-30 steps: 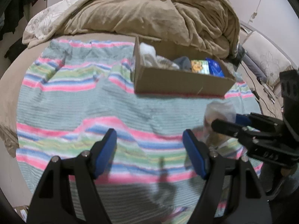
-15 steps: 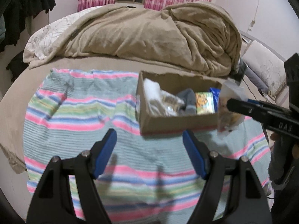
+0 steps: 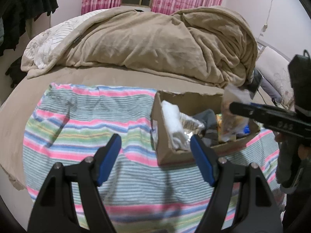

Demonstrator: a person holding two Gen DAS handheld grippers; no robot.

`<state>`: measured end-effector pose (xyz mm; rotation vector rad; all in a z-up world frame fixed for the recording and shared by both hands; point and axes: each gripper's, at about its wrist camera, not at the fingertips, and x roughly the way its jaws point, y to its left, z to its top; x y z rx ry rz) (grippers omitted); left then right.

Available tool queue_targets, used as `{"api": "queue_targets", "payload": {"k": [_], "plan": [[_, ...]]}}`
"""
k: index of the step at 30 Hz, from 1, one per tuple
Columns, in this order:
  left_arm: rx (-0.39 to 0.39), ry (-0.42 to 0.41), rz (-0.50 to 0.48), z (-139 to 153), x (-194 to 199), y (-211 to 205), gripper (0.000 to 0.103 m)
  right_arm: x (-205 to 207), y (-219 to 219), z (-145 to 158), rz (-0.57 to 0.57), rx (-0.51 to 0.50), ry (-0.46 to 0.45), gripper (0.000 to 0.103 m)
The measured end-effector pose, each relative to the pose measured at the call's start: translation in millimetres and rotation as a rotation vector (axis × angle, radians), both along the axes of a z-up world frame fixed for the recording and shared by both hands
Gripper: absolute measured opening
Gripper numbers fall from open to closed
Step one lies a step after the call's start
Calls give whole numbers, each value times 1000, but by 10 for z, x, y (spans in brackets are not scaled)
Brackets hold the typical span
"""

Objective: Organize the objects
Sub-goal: 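Carry the snack bag into the box and open the right tool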

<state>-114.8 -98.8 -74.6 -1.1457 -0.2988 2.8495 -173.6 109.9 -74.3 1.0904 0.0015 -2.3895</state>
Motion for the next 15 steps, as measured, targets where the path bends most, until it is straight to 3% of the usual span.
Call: {"api": "queue_targets", "payload": {"k": [7,15], "plan": [[5,-28,-17,-146,-150,43,75,-215,-127,-414,-3,14,-83,42],[13,-56,-18,-259,-216,73,75,-304,-192,-592,-8,35,-87,43]]}}
